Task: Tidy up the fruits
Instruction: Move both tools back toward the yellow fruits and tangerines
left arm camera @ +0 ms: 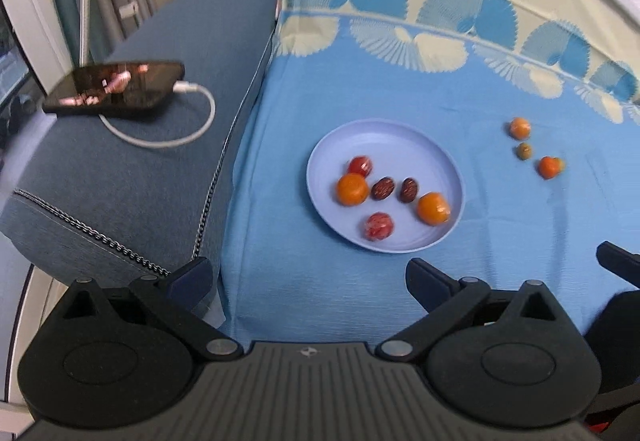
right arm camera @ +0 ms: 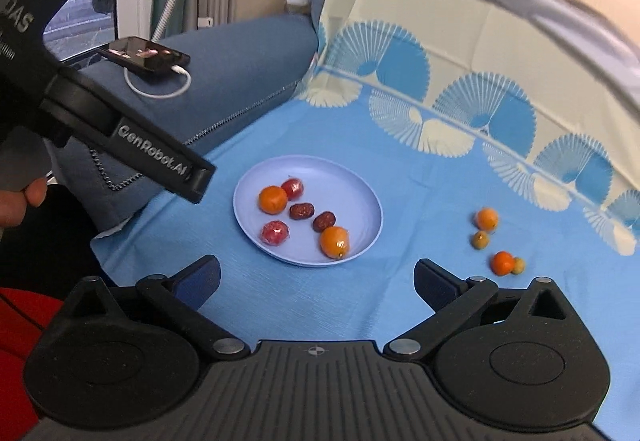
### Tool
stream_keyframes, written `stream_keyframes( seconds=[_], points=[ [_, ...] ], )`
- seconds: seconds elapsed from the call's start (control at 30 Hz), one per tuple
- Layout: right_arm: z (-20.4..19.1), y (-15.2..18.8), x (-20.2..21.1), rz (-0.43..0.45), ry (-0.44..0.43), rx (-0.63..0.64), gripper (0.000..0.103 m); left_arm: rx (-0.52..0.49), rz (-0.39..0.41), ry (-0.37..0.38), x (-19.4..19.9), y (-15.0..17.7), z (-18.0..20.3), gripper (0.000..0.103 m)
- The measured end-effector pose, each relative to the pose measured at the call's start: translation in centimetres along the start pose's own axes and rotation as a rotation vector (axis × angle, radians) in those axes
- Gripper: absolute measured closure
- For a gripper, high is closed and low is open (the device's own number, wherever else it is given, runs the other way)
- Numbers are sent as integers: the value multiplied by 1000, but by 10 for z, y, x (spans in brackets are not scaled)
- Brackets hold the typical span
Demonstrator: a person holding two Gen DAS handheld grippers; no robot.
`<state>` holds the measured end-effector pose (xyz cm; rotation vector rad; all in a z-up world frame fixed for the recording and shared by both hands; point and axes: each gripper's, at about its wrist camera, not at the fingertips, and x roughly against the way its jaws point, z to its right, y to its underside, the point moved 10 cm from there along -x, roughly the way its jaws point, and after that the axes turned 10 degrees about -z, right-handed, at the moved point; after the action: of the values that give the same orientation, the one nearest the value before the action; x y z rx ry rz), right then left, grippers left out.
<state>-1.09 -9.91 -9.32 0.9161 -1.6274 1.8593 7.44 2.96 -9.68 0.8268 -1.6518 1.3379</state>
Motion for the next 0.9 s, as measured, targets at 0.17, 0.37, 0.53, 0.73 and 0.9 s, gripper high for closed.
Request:
stream_keyframes(
  seconds=[0.17, 0.37, 0.53, 0.73, 0.9],
  points=[
    [0, 3, 20, 39, 21, 2, 1, -16, 49, 1, 22, 7, 7, 0],
    [0, 4, 36, 75, 39, 6, 1, -11, 77, 6, 36, 12, 8, 0],
    [4, 4, 41, 88, 55, -5, 1, -14, 82, 6, 41, 12, 8, 0],
    [14, 11, 37, 74, 43, -53, 1, -8, 84, 11, 41, 5, 12, 0],
    [20, 14, 23, 57, 12, -98, 1, -34, 38, -3, 26, 5, 21, 0]
  ],
)
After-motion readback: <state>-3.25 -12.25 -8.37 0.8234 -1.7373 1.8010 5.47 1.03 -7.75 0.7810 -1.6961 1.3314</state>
